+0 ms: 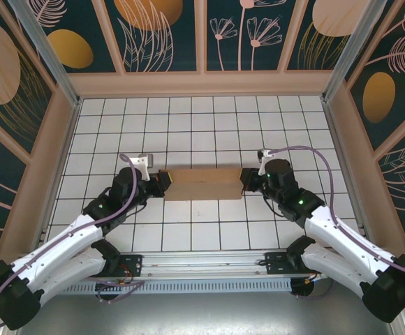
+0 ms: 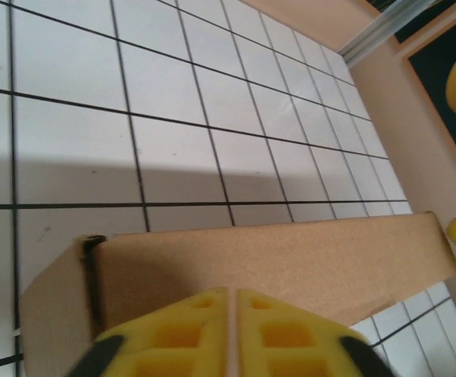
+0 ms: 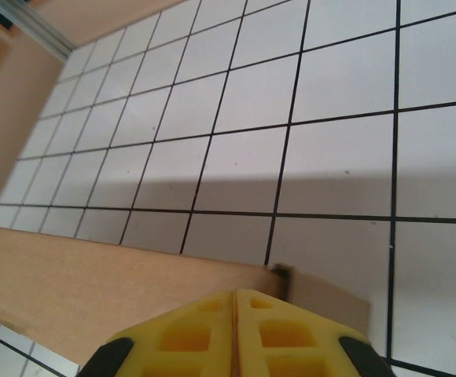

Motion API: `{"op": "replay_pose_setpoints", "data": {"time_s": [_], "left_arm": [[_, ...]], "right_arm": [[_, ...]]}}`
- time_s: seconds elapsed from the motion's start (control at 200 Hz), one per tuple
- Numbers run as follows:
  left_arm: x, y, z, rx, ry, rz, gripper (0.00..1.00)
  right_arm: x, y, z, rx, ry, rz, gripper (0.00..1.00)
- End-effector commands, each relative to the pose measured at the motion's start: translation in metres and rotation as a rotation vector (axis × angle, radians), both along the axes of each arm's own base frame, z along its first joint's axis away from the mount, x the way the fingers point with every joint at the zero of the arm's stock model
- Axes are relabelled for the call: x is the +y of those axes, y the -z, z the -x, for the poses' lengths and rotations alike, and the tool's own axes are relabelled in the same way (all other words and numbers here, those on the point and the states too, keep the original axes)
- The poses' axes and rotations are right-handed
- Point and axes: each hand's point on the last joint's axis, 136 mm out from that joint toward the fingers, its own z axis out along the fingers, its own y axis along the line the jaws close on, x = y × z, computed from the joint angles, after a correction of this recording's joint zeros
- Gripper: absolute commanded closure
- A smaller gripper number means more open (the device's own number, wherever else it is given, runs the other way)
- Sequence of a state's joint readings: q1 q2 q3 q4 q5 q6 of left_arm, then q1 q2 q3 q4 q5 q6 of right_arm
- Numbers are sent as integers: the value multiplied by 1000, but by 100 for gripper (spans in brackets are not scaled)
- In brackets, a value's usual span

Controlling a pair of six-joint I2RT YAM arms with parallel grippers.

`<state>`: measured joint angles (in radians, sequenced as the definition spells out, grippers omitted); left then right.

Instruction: Fold the paper box

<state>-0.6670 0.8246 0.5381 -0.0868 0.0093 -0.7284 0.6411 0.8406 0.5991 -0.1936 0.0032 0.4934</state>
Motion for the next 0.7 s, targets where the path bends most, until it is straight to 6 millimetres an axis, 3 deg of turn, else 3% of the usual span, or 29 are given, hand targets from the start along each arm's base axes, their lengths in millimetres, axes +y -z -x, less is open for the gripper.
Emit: {"op": "replay_pose_setpoints", "data": {"time_s": [0.0, 0.095, 0.235, 0.335, 0.555, 0.696], "left_arm": [[14, -11, -1, -23, -20, -111, 74], [16, -27, -3, -47, -19, -131, 58], [28, -33, -4, -67, -73, -156, 49], [44, -17, -6, -21, -136, -238, 44], [50, 24, -3, 99, -165, -275, 38], [36, 35, 1, 122, -128, -161, 42]], "right_arm": [[-6, -17, 3, -24, -28, 62, 88], [-11, -24, 3, -41, -15, 90, 80], [-13, -18, 3, -14, -11, 105, 72], [-11, -8, 3, 27, -11, 107, 66], [-8, 17, 6, 120, -16, 112, 60], [-1, 24, 8, 148, -40, 85, 60]]}}
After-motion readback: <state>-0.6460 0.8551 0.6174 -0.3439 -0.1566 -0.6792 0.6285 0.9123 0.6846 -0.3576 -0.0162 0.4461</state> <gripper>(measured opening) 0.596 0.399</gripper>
